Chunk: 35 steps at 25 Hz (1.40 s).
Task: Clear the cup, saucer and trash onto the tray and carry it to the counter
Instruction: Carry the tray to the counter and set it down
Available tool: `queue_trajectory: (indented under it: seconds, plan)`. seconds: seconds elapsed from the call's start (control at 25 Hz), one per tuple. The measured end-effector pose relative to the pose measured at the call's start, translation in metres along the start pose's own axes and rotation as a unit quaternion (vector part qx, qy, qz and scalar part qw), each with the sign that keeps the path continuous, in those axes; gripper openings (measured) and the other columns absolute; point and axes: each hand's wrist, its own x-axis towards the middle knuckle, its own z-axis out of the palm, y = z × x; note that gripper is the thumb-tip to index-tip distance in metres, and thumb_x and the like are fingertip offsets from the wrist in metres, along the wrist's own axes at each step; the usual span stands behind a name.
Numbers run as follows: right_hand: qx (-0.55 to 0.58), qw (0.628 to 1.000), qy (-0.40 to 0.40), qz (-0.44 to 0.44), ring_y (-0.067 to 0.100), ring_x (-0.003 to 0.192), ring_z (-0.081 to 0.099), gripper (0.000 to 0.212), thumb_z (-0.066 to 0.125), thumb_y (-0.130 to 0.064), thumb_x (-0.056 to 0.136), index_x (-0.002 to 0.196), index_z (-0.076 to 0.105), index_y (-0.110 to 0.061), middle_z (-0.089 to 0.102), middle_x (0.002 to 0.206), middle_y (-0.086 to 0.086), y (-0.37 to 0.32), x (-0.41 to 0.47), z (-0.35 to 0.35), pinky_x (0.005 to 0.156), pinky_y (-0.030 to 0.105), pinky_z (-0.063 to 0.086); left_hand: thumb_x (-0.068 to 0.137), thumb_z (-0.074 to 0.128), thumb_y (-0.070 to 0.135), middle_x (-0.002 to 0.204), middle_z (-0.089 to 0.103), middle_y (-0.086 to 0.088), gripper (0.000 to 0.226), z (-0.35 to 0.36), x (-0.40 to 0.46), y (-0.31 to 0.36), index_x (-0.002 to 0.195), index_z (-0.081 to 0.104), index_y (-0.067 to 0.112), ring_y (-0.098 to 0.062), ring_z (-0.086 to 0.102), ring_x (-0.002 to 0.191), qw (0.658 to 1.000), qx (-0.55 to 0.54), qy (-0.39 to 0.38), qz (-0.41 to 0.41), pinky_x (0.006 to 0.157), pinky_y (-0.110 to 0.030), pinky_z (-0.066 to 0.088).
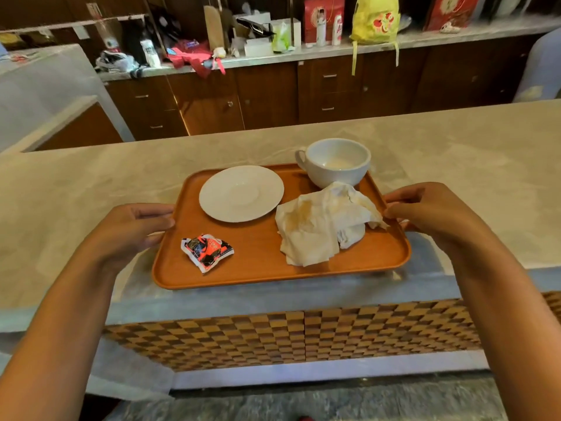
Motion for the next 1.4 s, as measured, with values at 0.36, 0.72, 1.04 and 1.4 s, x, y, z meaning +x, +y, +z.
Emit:
queue_trajectory:
  seconds: [0.36, 0.72, 1.04, 1.4]
  plan:
    - [-0.062, 0.998, -0.021, -0.007, 0.009, 0.066, 0.054, 0.012, 0.061, -0.002, 0.082, 0.081, 0.062, -0.014, 0.058, 0.072, 0.001, -0.024, 0.09, 0.012, 0.063, 0.026, 0.046, 0.084, 0.055, -0.007, 0.088, 0.062, -0.005, 0.036, 0.027, 0.079, 0.022, 0.119, 0.056, 0.002, -0.008, 0.058, 0.072, 0.998, 0.006, 0.04, -0.037, 0.078, -0.027, 0.043]
    - [-0.097, 0.995, -0.014, 0.001, 0.006, 0.059, 0.049, 0.019, 0.06, 0.0, 0.082, 0.1, 0.066, -0.003, 0.06, 0.08, 0.007, -0.024, 0.123, 0.026, 0.05, 0.013, 0.04, 0.084, 0.058, -0.003, 0.079, 0.06, -0.002, 0.035, 0.033, 0.118, 0.016, 0.116, 0.058, 0.011, -0.002, 0.062, 0.055, 0.996, 0.064, 0.045, -0.049, 0.047, -0.006, 0.047]
    - [-0.089, 0.996, -0.013, 0.025, 0.012, 0.06, 0.053, 0.024, 0.059, 0.006, 0.079, 0.101, 0.067, -0.001, 0.061, 0.078, 0.01, -0.019, 0.139, 0.029, 0.058, 0.023, 0.046, 0.082, 0.063, 0.002, 0.098, 0.064, -0.007, 0.033, 0.035, 0.143, 0.016, 0.114, 0.064, 0.008, -0.008, 0.058, 0.079, 0.986, 0.158, 0.042, -0.025, 0.068, -0.021, 0.045]
    - [-0.112, 0.993, -0.037, 0.022, 0.01, 0.063, 0.056, 0.022, 0.066, 0.002, 0.078, 0.099, 0.068, -0.003, 0.06, 0.069, 0.003, -0.021, 0.144, 0.025, 0.053, 0.016, 0.042, 0.079, 0.065, -0.002, 0.082, 0.061, 0.001, 0.021, 0.033, 0.138, 0.026, 0.092, 0.066, 0.015, -0.009, 0.065, 0.058, 0.991, 0.114, 0.026, -0.061, 0.042, -0.008, 0.046]
